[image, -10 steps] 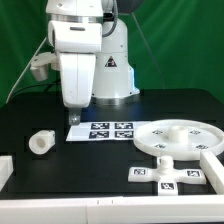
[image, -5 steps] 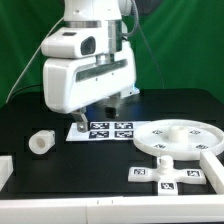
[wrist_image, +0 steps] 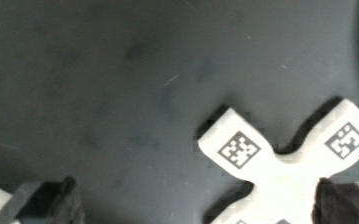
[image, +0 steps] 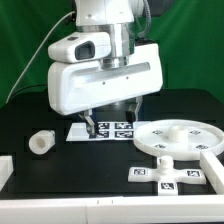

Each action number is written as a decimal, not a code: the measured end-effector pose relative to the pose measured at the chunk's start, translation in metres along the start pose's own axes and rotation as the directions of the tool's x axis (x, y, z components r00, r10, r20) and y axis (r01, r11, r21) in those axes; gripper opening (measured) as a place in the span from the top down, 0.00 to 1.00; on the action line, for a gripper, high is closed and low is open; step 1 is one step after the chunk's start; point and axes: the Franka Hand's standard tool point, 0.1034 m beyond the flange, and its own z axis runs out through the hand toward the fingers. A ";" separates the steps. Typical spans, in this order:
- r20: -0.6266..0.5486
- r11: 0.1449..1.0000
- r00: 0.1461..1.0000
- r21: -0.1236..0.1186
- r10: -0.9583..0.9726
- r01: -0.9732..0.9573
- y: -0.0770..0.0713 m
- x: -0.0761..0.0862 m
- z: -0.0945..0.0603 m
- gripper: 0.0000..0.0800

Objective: Assemble round table

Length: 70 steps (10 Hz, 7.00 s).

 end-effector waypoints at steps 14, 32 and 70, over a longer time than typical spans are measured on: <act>-0.039 0.891 0.891 0.063 0.453 -0.450 -0.072 0.057 0.068 0.19; -0.065 0.928 0.927 -0.011 0.370 -0.372 -0.026 -0.007 0.051 0.72; -0.019 0.922 0.922 0.016 0.387 -0.386 -0.210 -0.064 0.077 0.19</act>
Offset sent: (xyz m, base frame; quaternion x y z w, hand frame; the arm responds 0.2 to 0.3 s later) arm 0.0315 0.0493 -0.0219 -0.0217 0.0512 0.2787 0.9588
